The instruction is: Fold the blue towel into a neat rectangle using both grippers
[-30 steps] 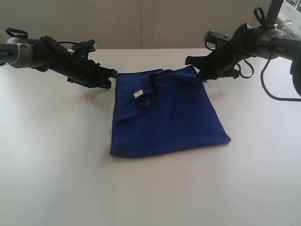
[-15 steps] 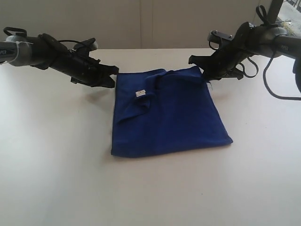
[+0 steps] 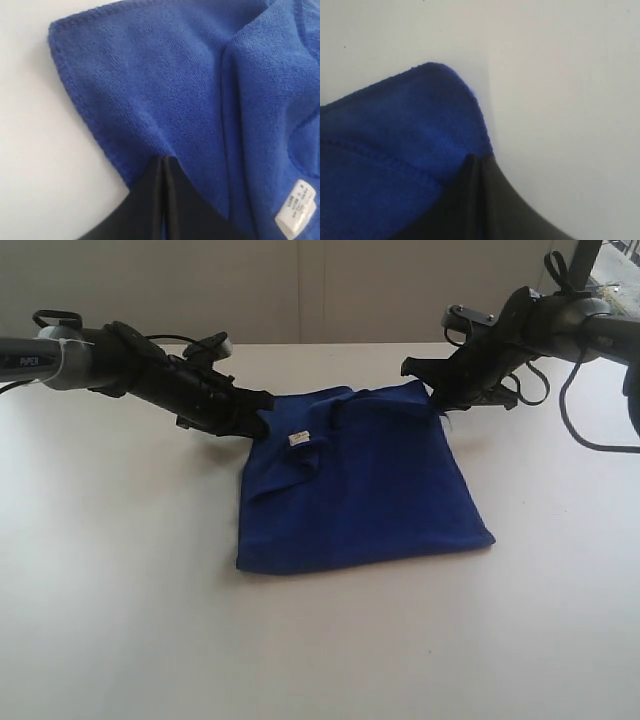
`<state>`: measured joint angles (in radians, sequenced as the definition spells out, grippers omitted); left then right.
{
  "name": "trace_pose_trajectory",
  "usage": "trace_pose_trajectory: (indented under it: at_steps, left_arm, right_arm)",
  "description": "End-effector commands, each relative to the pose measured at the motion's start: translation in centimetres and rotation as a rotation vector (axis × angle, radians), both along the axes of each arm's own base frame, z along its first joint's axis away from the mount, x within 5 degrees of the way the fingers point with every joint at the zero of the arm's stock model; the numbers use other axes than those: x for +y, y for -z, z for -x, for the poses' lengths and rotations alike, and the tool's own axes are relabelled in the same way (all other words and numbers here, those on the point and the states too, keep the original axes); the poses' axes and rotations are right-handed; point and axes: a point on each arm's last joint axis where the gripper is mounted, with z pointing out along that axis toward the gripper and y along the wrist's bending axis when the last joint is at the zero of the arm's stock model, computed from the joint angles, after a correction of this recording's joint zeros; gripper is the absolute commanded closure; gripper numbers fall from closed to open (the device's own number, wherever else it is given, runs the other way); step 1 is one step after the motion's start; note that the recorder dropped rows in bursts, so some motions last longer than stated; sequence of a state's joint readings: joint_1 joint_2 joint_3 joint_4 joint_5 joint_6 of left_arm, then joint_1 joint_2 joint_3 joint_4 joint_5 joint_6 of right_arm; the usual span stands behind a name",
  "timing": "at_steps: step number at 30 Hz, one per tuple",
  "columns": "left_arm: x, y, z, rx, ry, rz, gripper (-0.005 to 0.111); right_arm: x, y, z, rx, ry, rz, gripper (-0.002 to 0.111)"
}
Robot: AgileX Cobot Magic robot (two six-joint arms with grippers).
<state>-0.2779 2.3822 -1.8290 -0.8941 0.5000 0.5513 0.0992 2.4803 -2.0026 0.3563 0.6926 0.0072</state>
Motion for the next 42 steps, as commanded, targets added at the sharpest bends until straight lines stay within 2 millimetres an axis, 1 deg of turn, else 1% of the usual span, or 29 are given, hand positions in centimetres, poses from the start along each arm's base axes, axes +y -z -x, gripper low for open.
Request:
trace_pose_trajectory:
  at_steps: [1, 4, 21, 24, 25, 27, 30, 33, 35, 36, 37, 38, 39, 40, 41, 42]
  left_arm:
    - [0.2, 1.6, 0.4, 0.022, 0.06, -0.084, 0.107]
    - [0.5, 1.8, 0.5, 0.035, 0.054, -0.117, 0.107]
    - [0.8, 1.9, 0.3, 0.005, 0.064, -0.169, 0.107]
    - [0.8, 1.5, 0.2, -0.011, 0.067, -0.166, 0.107]
    - [0.8, 0.9, 0.2, -0.033, 0.076, -0.169, 0.107]
    - [0.7, -0.3, -0.1, -0.074, 0.089, -0.167, 0.107]
    - [0.6, -2.7, -0.5, -0.135, 0.083, -0.153, 0.107]
    - [0.8, -4.6, -0.3, -0.154, 0.097, -0.151, 0.107]
    - [1.3, -5.7, 0.1, -0.122, 0.112, -0.137, 0.107]
    - [2.4, -6.7, 0.5, -0.071, 0.106, -0.126, 0.107]
    - [3.0, -7.3, 0.8, -0.039, 0.108, -0.131, 0.107]
    - [3.6, -8.3, 1.7, 0.027, 0.141, -0.166, 0.107]
    - [4.0, -8.7, 2.4, 0.065, 0.173, -0.207, 0.107]
    - [4.0, -9.3, 3.6, 0.112, 0.22, -0.269, 0.107]
    - [3.9, -9.8, 4.8, 0.129, 0.232, -0.324, 0.107]
    - [3.4, -11.0, 6.4, 0.123, 0.219, -0.344, 0.107]
  right_arm:
    - [-0.8, 1.3, 0.6, 0.082, -0.013, 0.054, 0.108]
    - [-1.2, 1.3, 0.7, 0.093, 0.019, 0.082, 0.108]
    - [-1.3, 1.5, 1.1, 0.136, -0.001, 0.109, 0.108]
    - [-1.3, 1.4, 1.0, 0.123, -0.012, 0.108, 0.108]
    - [-1.3, 1.1, 0.9, 0.105, -0.016, 0.111, 0.108]
    - [-1.3, 0.4, 0.7, 0.077, -0.011, 0.108, 0.108]
    - [-1.3, -1.7, 0.6, 0.028, -0.005, 0.105, 0.108]
    - [-1.8, -4.4, 0.8, -0.016, -0.007, 0.138, 0.108]
    - [-2.6, -6.5, 1.4, -0.007, 0.0, 0.163, 0.108]
    - [-3.4, -8.4, 2.3, 0.031, -0.003, 0.173, 0.108]
    - [-3.7, -9.2, 2.9, 0.055, -0.006, 0.177, 0.108]
    - [-4.0, -10.5, 4.2, 0.1, -0.032, 0.189, 0.108]
    - [-4.0, -11.0, 4.8, 0.109, -0.048, 0.195, 0.108]
    - [-3.8, -11.7, 5.9, 0.116, -0.066, 0.201, 0.108]
    - [-3.3, -12.4, 7.2, 0.117, -0.078, 0.202, 0.108]
    - [-2.6, -13.0, 9.5, 0.114, -0.093, 0.204, 0.108]
